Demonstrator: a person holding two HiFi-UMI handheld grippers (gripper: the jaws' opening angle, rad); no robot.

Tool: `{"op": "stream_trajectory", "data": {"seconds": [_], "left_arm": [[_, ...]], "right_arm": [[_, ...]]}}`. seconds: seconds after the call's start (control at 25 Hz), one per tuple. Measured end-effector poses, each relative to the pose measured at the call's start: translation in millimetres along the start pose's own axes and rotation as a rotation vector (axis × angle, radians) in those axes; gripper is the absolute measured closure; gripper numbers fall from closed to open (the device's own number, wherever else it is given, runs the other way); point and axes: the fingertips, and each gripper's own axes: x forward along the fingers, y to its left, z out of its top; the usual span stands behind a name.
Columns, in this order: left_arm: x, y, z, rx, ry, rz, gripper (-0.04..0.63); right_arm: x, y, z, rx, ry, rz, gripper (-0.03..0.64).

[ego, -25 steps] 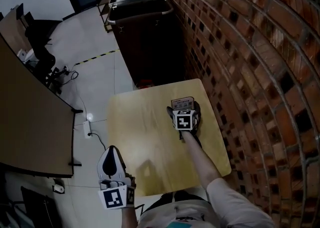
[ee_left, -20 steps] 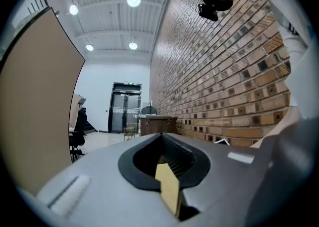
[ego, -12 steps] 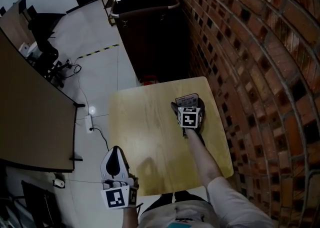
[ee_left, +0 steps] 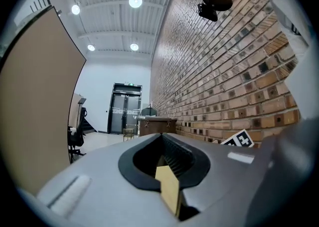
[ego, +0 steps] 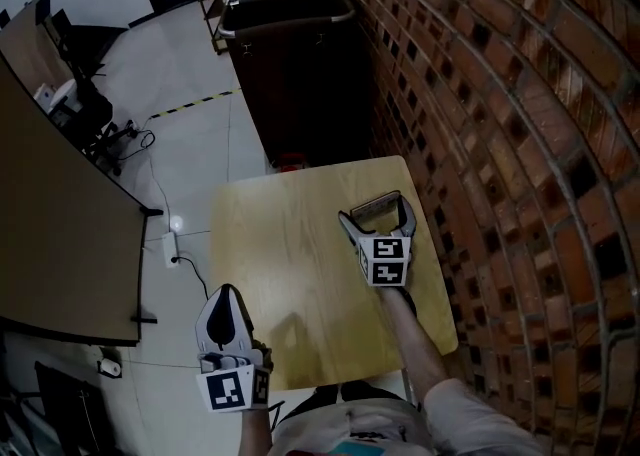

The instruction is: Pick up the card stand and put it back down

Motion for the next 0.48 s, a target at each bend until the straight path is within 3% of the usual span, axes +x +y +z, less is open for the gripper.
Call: {"op": "stream_trajectory", "data": {"seconds": [0.28, 0.48], "left_arm": [[-6, -28, 23, 0.032, -0.101, -0.056, 0.591], [-9, -44, 22, -0.034, -0.083, -0.096, 0.591]], "right_arm": [[-135, 32, 67, 0.078, -0.215, 0.061, 0.046], [-205, 56, 80, 0.118, -0.272, 0.083, 0.046]]}}
